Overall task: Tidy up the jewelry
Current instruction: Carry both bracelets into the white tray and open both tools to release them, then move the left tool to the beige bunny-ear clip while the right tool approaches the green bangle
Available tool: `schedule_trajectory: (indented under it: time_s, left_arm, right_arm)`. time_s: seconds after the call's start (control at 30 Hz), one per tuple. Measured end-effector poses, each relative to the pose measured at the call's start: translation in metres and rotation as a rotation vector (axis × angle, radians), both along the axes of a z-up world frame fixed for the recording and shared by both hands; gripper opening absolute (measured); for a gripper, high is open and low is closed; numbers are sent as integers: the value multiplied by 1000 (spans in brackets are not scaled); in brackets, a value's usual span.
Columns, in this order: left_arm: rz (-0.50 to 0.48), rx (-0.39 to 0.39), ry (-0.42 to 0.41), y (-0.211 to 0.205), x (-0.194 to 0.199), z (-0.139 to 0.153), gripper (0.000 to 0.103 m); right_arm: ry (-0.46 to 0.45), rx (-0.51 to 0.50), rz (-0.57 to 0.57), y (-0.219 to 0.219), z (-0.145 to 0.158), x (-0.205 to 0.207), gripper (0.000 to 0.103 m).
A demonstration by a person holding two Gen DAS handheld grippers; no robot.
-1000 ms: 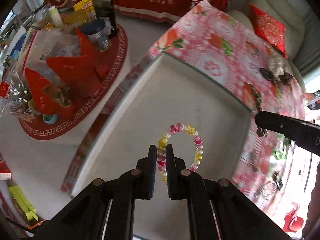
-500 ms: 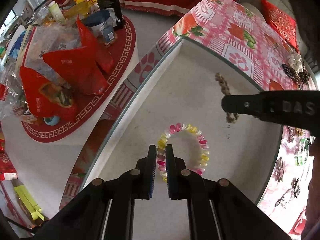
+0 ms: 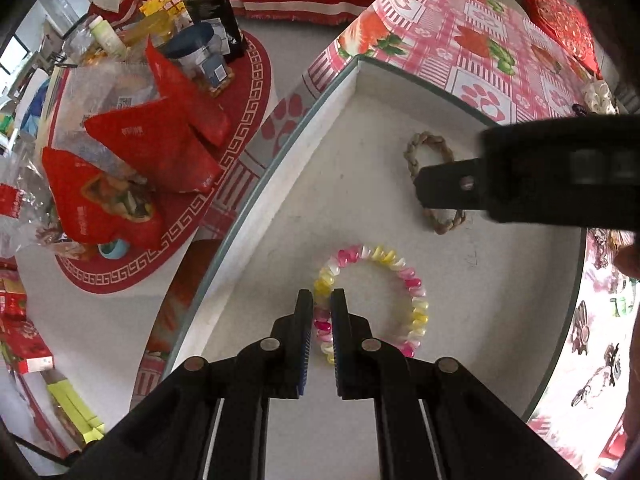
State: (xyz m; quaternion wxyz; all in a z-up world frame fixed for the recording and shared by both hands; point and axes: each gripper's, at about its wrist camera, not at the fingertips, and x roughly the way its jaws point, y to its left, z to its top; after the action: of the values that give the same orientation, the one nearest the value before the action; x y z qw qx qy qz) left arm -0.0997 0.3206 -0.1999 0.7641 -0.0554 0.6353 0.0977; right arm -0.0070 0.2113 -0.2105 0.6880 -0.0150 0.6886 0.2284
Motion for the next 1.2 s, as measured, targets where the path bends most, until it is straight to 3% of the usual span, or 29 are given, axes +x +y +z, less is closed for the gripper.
schedule_trajectory:
  time_s: [0.33,0.73,0.77,0.8,0.83,0.9,1.2]
  left_arm:
    - [-9,-23,-50,-2,11,12,14]
    - [-89,-129,-47,-20,10,27,15]
    - [-93,-136,-54,-22,7,31,19]
    - [-99,-135,-58,-24,5,34,66]
    - [-101,-123,-55,-26,3,37,102]
    - [-100,-64,-71,-31,-1,43,103]
    - [-141,1,-47,-55,-5,55,103]
  right_arm:
    - [-22,68,-117,-62,48,-16,68]
    - [-23,35,-237,-126,65,-58,68]
    - [-21,34,-243,-129,66,-61,68]
    - [-17,35,-250,-134,67,-65,68]
    - [-14,35,-257,-139,69,-69,68]
    - [-10,34,-268,-146,71,-76,68]
    - [7,24,-342,-184,83,-108,70]
